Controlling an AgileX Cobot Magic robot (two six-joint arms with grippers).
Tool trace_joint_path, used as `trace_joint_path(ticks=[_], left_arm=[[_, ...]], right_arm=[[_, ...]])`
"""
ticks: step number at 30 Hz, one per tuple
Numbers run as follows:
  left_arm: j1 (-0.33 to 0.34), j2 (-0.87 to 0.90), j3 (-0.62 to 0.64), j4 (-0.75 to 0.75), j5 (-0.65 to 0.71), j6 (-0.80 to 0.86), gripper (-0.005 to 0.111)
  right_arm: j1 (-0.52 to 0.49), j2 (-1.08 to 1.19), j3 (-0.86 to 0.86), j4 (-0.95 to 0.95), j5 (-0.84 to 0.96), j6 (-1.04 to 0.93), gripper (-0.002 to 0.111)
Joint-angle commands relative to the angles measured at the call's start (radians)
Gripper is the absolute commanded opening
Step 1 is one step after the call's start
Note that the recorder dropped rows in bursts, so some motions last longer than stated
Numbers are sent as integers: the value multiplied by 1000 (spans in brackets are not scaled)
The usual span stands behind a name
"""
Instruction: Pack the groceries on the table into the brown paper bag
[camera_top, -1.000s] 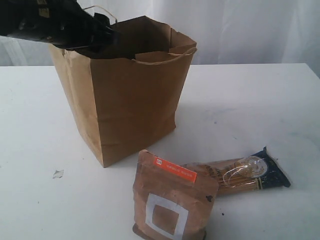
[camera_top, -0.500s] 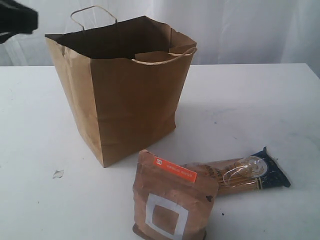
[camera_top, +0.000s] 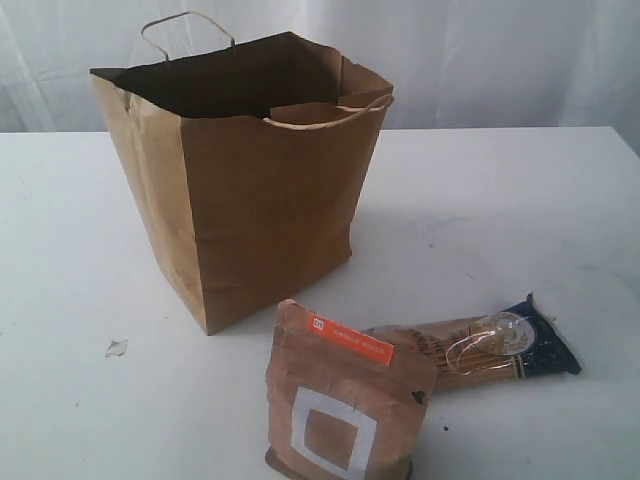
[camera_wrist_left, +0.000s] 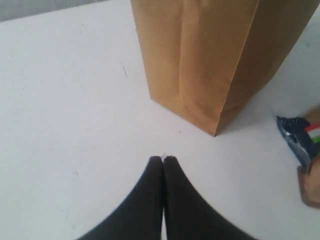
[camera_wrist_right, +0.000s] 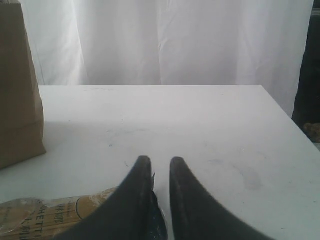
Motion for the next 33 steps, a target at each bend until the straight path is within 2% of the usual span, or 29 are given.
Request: trace_joint_path(ticks=[1,7,10,15,17,22,29,33], left_arm=[[-8,-6,6,-20,73,-2,0],[-8,-6,43,-147,-39,-2,0],[-8,-8,90,-191,-206,-2,0],[-9,-8,235,-163,-592,-2,0],[-14,-28,310,-154,-662,-2,0],[-43,-126,468,-156,-656,-2,0],[-45,-329,692,-166,-653,-2,0],[-45,-466,779,-166,-704,-2,0]], right_arm=[[-3,-5,4,0,-14,-4,14],[-3,-5,4,0,-14,-4,14],[-3,-5,4,0,-14,-4,14],[-3,-5,4,0,-14,-4,14],[-3,-5,4,0,-14,-4,14],[-3,-5,4,0,-14,-4,14],[-3,-5,4,0,-14,-4,14],[-3,-5,4,0,-14,-4,14]])
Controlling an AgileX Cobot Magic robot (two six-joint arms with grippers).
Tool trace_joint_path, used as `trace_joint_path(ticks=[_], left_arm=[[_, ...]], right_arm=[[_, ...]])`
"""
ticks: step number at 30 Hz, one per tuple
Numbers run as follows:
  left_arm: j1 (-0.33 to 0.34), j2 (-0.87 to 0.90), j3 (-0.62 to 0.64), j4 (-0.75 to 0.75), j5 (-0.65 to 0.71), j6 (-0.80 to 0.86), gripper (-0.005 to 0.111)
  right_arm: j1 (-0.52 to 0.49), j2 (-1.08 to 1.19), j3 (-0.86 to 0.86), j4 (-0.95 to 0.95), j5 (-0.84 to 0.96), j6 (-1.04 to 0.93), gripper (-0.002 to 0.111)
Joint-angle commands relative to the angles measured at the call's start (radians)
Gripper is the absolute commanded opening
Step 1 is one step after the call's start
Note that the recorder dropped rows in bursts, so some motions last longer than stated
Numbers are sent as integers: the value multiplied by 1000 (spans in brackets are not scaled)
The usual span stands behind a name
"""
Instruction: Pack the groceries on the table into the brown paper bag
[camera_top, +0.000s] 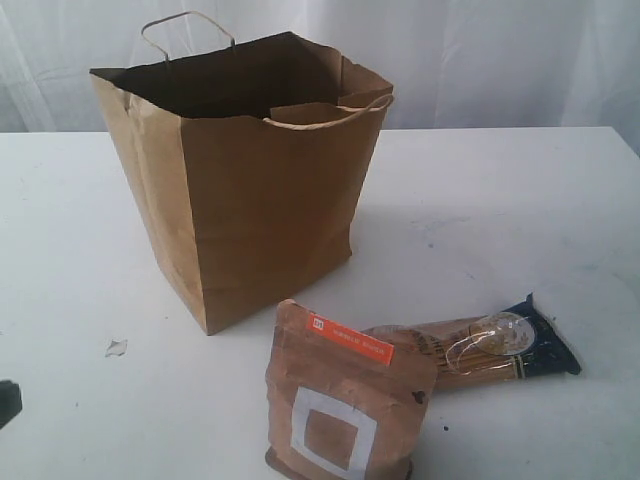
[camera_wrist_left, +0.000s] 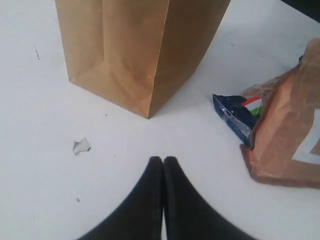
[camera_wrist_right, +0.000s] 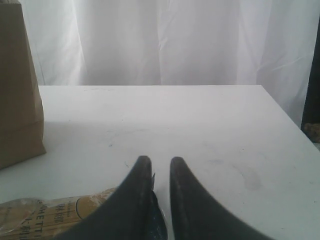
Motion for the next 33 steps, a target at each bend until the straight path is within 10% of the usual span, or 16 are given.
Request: trace_joint_path(ticks=[1,33], left_arm=[[-5,-149,72,-5,-60,-2,0],[-5,-279,72,-285,66,308,0]], right_arm=[[-3,-5,4,0,-14,-4,14],[-3,-5,4,0,-14,-4,14]])
